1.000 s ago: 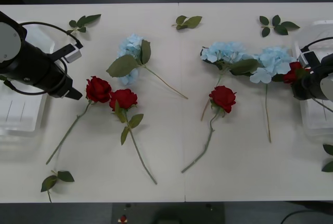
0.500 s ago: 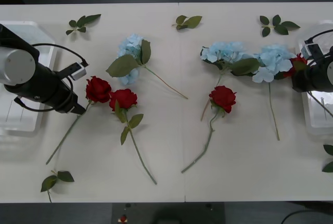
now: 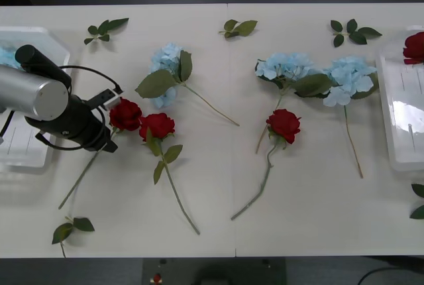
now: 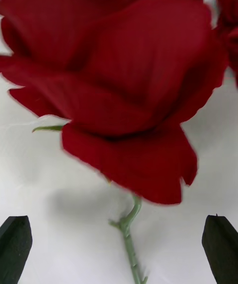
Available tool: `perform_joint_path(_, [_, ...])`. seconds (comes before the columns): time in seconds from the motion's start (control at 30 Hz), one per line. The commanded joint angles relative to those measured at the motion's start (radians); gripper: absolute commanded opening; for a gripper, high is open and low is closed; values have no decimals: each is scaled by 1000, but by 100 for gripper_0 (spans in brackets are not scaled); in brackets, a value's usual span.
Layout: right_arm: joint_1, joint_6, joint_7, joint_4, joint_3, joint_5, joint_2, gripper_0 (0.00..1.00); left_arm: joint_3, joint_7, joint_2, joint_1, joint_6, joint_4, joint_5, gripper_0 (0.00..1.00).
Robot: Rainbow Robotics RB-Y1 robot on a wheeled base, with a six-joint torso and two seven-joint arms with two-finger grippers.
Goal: Put the red flowers into the right box and the blue flowers into the left box
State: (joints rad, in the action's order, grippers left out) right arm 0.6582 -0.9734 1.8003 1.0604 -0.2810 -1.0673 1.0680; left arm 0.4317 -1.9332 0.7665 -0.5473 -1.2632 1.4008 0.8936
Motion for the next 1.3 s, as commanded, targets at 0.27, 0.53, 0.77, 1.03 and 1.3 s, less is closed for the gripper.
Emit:
perform_joint_path(0.27, [144, 159, 312, -341, -55, 70, 30, 0, -4, 63, -59, -26, 15, -23, -39, 100])
perform_joint_path(0.53, [141, 312, 326, -422, -72, 109, -25, 0, -4, 69, -84, -40, 21, -55, -64, 100])
perform_joint_path(0.77, [141, 460, 321, -511, -72, 147, -99, 0, -4, 76, -88, -42, 21, -66, -84, 98])
perform_joint_path(1.03, [141, 479, 318, -519, -72, 173, -115, 23, 1, 83, -90, -40, 21, -68, -100, 29])
perform_joint_path(1.3, [141, 479, 326, -516, -70, 164, -115, 75, 2, 86, -90, -40, 22, -66, -108, 0])
